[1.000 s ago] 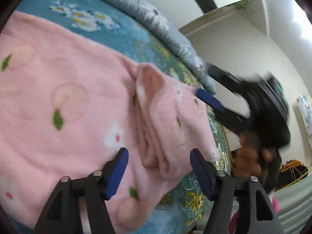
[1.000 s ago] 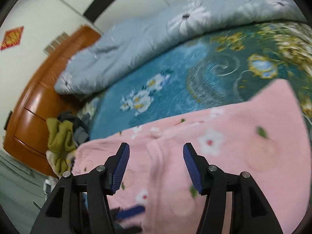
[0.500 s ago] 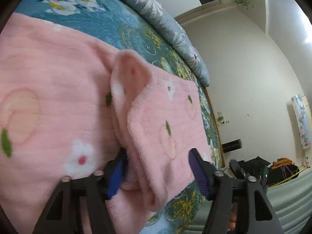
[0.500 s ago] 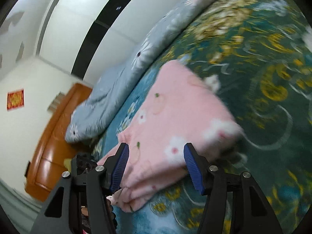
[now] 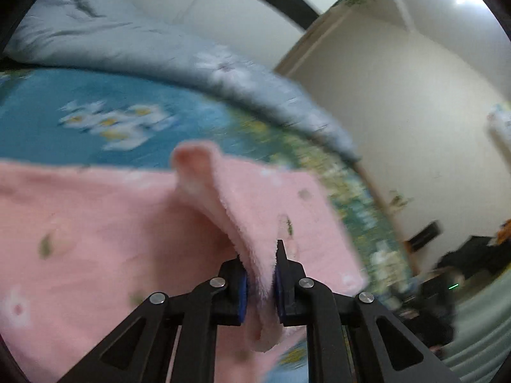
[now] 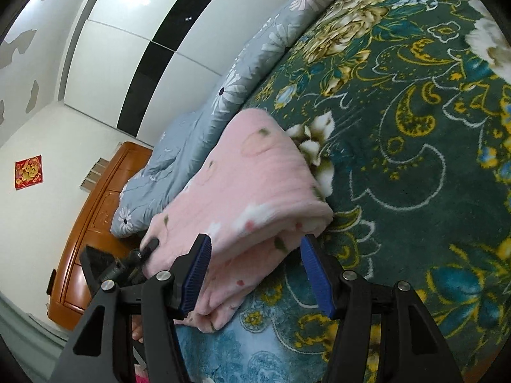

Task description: Fold clothes

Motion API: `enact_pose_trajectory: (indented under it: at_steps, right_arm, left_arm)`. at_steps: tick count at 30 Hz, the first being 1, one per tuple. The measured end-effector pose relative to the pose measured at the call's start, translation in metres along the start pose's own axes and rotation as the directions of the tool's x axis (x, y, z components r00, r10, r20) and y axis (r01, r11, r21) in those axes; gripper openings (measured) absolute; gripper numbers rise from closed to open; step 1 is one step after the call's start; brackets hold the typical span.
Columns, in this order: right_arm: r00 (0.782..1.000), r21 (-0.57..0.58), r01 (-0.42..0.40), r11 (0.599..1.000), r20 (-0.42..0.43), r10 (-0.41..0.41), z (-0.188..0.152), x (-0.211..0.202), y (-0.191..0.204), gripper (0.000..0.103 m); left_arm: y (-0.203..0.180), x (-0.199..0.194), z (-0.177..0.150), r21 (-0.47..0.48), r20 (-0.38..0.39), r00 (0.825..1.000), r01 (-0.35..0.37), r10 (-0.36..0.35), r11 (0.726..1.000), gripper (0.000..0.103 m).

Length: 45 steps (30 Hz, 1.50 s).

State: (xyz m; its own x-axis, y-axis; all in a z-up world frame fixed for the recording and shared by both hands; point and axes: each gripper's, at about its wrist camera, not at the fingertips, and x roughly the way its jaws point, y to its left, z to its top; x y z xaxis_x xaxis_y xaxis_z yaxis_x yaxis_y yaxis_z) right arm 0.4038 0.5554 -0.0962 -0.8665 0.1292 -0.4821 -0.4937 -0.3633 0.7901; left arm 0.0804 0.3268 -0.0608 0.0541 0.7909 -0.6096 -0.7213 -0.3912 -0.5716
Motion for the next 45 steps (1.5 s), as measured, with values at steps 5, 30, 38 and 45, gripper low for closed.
enact_pose_trajectory:
  at_steps: [5, 30, 38, 45]
  right_arm:
    - [0.999, 0.008, -0.001, 1.000, -0.042, 0.001, -0.007, 0.014, 0.000, 0.060]
    - [0.952, -0.480, 0.288, 0.828, 0.048, -0.303, -0.012, 0.083, 0.076, 0.060]
    - [0.945, -0.471, 0.303, 0.829, 0.034, -0.325, -0.017, 0.095, 0.065, 0.061]
    - [0.976, -0.424, 0.217, 0.880, 0.119, -0.183, -0.032, 0.064, 0.071, 0.078]
  left_arm:
    - [0.060, 0.024, -0.029, -0.190, -0.103, 0.995, -0.015, -0.005, 0.982, 0.015]
    - [0.107, -0.134, -0.050, -0.240, 0.186, 0.955, -0.185, 0.232, 0.953, 0.069]
    - [0.183, -0.204, -0.081, -0.517, 0.264, 0.849, -0.276, 0.457, 0.810, 0.070]
    - [0.207, -0.194, -0.092, -0.623, 0.291, 0.842, -0.194, 0.455, 0.758, 0.070]
